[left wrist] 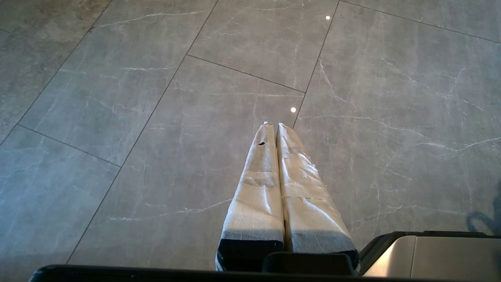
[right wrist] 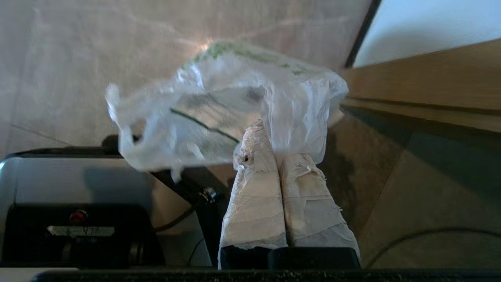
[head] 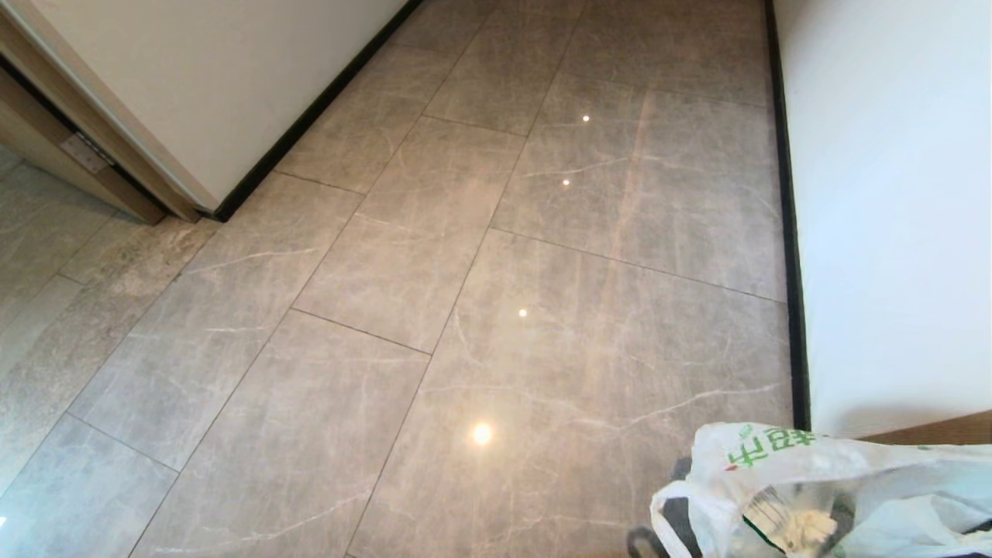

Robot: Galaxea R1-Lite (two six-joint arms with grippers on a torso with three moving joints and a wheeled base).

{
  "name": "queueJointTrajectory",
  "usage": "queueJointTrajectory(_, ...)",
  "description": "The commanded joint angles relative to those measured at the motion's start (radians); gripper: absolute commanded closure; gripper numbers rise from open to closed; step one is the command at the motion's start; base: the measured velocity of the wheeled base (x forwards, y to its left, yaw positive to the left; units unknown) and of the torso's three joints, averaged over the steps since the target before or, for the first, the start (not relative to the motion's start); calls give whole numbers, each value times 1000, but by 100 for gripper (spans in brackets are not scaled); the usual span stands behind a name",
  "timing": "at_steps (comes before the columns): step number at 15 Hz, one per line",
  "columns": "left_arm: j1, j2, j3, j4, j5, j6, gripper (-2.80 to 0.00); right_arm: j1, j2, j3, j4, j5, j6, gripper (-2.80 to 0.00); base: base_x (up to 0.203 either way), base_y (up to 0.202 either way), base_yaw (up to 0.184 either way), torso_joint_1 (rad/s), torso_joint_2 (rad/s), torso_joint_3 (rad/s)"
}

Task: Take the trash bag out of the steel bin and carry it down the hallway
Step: Put the trash bag at the door

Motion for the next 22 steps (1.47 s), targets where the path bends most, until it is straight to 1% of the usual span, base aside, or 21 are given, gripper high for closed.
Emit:
queueJointTrajectory(1,0,0,0,0,0,0,0,1,256,-34,-13,-20,-2,0,0,0,0,0,0,0)
queueJointTrajectory(3,0,0,0,0,0,-1,0,7,415,-43,-103,-35,-10,0,0,0,0,0,0,0)
queueJointTrajectory(6,0,0,0,0,0,-1,0,11,655,-53,-345,-41,-25,0,0,0,0,0,0,0)
queueJointTrajectory(9,0,0,0,0,0,-1,0,13,844,-71,-534,-41,-65,0,0,0,0,0,0,0)
queueJointTrajectory(11,0,0,0,0,0,0,0,18,930,-90,-639,-32,-80,0,0,0,0,0,0,0)
queueJointTrajectory(15,0,0,0,0,0,-1,0,44,1097,-115,-866,-16,-86,0,0,0,0,0,0,0)
queueJointTrajectory(16,0,0,0,0,0,0,0,49,1128,-127,-912,-14,-88,0,0,0,0,0,0,0)
queueJointTrajectory(17,0,0,0,0,0,-1,0,52,1154,-144,-930,-14,-89,0,0,0,0,0,0,0)
queueJointTrajectory(20,0,0,0,0,0,0,0,53,1186,-153,-950,-13,-88,0,0,0,0,0,0,0)
queueJointTrajectory(21,0,0,0,0,0,-1,0,53,1189,-154,-951,-1,-88,-280,0,0,0,0,0,0)
queueJointTrajectory(22,0,0,0,0,0,-1,0,53,1187,-156,-950,8,-89,-280,0,0,0,0,0,0)
